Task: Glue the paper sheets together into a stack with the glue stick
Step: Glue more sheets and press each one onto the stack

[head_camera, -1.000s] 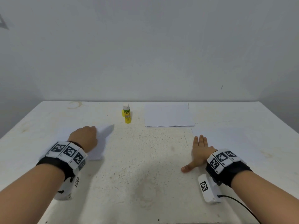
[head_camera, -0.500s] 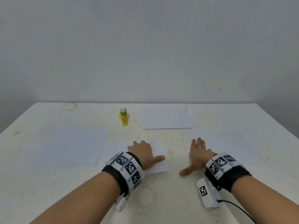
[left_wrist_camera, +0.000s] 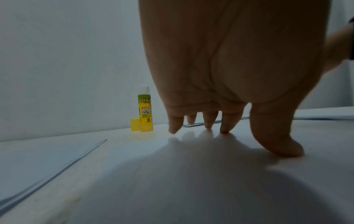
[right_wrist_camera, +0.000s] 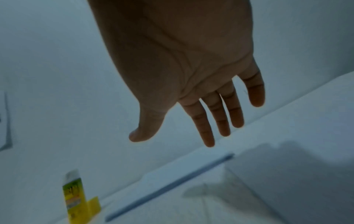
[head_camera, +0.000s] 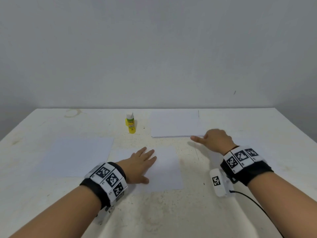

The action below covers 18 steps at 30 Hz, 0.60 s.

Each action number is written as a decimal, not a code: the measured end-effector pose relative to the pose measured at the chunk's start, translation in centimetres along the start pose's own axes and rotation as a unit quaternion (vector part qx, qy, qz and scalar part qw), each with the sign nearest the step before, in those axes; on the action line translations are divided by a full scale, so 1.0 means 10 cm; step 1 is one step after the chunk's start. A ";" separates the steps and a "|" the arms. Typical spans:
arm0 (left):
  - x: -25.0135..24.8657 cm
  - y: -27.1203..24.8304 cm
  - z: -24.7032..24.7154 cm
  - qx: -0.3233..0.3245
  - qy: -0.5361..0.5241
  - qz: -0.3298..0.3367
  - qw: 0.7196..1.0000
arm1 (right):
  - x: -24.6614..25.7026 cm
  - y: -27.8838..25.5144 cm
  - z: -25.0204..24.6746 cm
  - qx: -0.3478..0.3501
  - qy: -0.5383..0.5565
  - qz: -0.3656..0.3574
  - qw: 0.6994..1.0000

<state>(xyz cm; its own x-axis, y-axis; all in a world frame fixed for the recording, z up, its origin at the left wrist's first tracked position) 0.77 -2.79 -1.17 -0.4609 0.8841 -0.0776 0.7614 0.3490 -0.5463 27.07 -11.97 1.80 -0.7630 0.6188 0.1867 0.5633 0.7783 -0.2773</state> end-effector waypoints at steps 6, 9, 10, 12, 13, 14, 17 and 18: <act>0.04 0.03 0.02 -0.013 -0.019 -0.036 0.999 | 0.73 0.05 -0.15 -0.027 0.156 -0.161 0.974; 0.04 0.03 0.00 -0.007 -0.058 -0.053 0.997 | 1.13 0.20 -0.07 0.002 0.137 -0.212 0.968; 0.04 0.03 0.00 -0.003 -0.062 -0.054 0.997 | 1.26 0.26 -0.04 0.014 0.131 -0.218 0.967; 0.05 0.04 0.01 0.006 -0.066 -0.053 0.996 | 1.47 0.39 0.01 0.031 0.136 -0.220 0.965; 0.06 0.05 0.03 0.011 -0.069 -0.052 0.996 | 1.56 0.46 0.03 0.036 0.143 -0.222 0.964; 0.07 0.06 0.04 0.016 -0.072 -0.052 0.996 | 1.64 0.51 0.05 0.042 0.149 -0.220 0.963; 0.09 0.10 0.06 0.029 -0.071 -0.056 0.995 | 1.87 0.67 0.13 0.050 0.165 -0.221 0.960; 0.09 0.11 0.06 0.033 -0.068 -0.056 0.996 | 1.94 0.70 0.15 0.054 0.166 -0.220 0.960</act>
<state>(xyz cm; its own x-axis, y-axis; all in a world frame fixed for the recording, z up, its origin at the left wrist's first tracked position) 0.95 -1.74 -2.35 -0.6030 0.7881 -0.1232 0.6721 0.4188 -0.6107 15.79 5.35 2.09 -0.7668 0.2468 0.5926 0.1607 0.9675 -0.1951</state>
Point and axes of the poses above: each hand's wrist, its own y-axis towards the middle knuckle, its own z-axis out of the palm, x = y × z, the point moved 1 cm from there along y, towards the middle knuckle
